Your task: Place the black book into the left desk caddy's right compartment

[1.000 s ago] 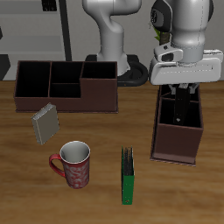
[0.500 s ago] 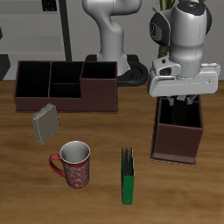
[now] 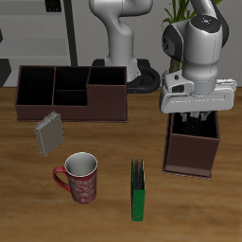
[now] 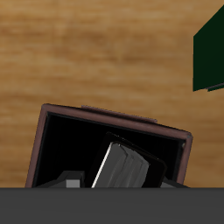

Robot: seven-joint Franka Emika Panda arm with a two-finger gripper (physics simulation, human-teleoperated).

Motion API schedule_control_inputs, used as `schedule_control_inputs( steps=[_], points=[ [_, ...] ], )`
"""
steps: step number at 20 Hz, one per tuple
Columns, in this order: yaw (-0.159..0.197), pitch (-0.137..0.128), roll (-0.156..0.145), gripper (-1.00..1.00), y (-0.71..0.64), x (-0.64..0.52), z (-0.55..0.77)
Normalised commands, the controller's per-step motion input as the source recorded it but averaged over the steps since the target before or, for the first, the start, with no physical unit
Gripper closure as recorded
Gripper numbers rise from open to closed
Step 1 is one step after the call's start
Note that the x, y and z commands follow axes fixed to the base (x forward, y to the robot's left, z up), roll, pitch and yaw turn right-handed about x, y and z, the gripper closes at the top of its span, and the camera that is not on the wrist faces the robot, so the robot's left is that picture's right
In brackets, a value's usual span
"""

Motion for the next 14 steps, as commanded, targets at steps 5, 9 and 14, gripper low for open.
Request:
schedule_control_inputs(
  steps=[5, 9, 14],
  points=[
    [-0.012, 0.029, 0.000, -1.00, -0.01, 0.05, -0.06],
    [-0.001, 0.005, 0.018, -1.00, 0.04, -0.03, -0.02],
    [-0.013, -0.025, 0.050, -1.00, 0.04, -0.17, 0.16]
  ],
)
